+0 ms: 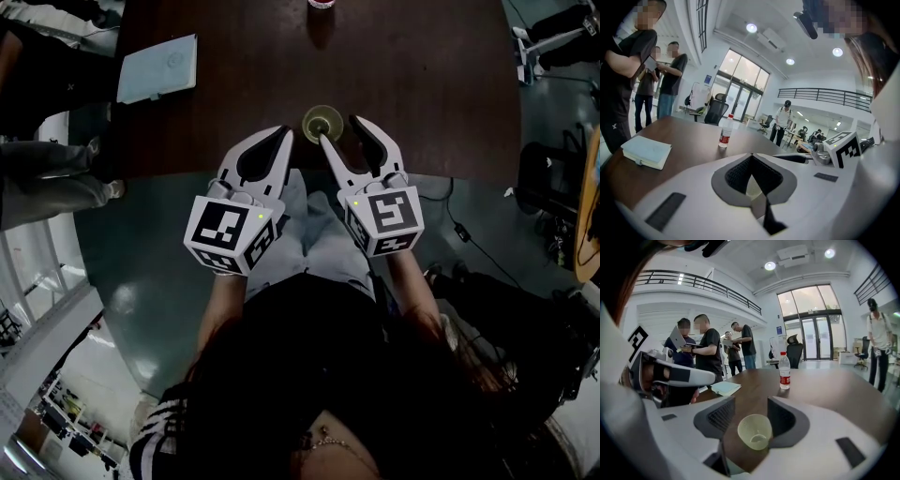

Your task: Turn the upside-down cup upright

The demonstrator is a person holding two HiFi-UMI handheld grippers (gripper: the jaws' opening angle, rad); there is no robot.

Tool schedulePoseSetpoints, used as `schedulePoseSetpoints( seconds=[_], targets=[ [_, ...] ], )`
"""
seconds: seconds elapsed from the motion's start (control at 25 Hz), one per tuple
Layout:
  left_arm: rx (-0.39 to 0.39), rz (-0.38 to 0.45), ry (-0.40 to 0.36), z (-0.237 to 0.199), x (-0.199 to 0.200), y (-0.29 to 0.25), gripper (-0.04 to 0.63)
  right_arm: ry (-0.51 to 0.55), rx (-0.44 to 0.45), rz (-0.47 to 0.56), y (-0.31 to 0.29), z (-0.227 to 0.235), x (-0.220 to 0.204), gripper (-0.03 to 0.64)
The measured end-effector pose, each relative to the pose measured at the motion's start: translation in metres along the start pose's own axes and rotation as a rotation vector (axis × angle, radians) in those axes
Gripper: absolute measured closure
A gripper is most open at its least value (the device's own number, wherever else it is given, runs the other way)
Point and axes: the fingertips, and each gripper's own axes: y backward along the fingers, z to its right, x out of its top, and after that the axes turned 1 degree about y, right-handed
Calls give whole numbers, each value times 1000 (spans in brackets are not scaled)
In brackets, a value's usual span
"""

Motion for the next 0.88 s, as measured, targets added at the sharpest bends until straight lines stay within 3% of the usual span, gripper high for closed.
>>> schedulePoseSetpoints(
  seconds=[0.28,0.88],
  targets=[
    [-12,-27,15,-4,-17,-13,593,9,14,-68,-21,5,-33,342],
    [-19,-78,61,-17,-30,-22,594,36,21,-179,-51,5,-74,267]
  ],
)
